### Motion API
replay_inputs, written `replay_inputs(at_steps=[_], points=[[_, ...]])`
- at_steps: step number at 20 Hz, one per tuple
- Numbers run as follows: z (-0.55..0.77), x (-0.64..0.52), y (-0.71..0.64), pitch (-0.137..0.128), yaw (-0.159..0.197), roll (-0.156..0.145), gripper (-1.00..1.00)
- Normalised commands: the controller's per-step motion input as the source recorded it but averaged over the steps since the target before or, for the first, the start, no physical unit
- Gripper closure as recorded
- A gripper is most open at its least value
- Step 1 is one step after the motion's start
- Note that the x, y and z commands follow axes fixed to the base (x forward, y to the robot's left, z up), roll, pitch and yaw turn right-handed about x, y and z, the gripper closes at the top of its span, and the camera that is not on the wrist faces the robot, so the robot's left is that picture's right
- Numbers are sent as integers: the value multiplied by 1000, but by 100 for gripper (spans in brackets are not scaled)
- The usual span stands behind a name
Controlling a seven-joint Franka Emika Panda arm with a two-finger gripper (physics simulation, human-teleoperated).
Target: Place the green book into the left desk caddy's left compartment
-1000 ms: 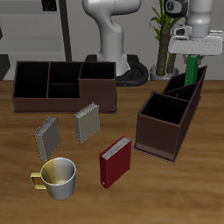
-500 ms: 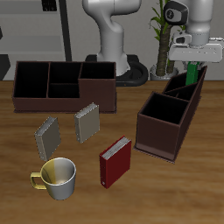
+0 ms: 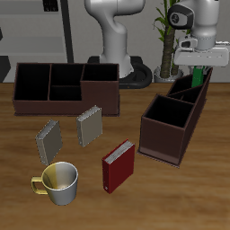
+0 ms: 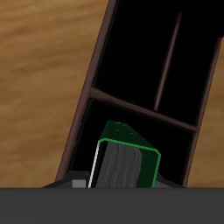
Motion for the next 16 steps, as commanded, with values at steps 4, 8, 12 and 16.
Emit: replay_inputs(at_steps=[4,8,12,16], points=[[-249,146,-50,42,11,-18,100],[-204,111,-96,38,-5,-27,100],[-188,31,18,86,-49,88,100],[-113,25,45,98,-33,90,-100]])
